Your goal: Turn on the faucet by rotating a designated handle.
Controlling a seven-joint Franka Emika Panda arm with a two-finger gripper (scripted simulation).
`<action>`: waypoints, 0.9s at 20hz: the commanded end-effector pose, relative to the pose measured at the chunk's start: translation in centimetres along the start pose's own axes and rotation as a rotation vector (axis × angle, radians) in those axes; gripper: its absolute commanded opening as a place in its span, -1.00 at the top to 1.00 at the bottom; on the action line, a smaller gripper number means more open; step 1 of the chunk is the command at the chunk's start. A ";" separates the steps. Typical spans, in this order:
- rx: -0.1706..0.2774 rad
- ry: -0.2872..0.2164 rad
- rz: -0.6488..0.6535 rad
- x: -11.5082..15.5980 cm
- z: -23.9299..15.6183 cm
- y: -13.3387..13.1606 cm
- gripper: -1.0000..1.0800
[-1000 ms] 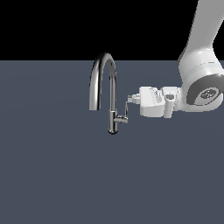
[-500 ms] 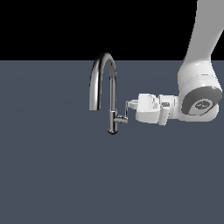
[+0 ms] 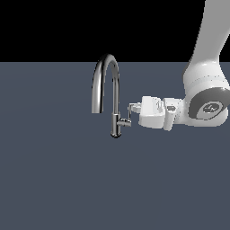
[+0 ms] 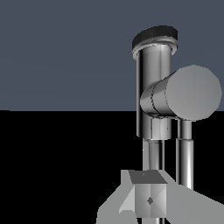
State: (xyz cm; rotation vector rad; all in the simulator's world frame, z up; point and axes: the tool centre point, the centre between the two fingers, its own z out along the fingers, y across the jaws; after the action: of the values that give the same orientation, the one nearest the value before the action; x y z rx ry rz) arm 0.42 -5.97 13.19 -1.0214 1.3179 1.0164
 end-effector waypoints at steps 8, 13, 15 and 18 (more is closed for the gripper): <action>0.000 0.000 0.000 -0.8 0.0 3.0 1.00; 0.002 0.002 -0.002 0.1 0.3 3.6 1.00; 0.001 0.002 -0.001 0.5 0.3 4.5 1.00; 0.001 0.001 -0.001 1.0 0.2 5.7 1.00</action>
State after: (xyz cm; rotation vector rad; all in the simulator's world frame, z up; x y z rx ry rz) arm -3.49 -4.35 13.07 -1.0346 1.3060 0.9954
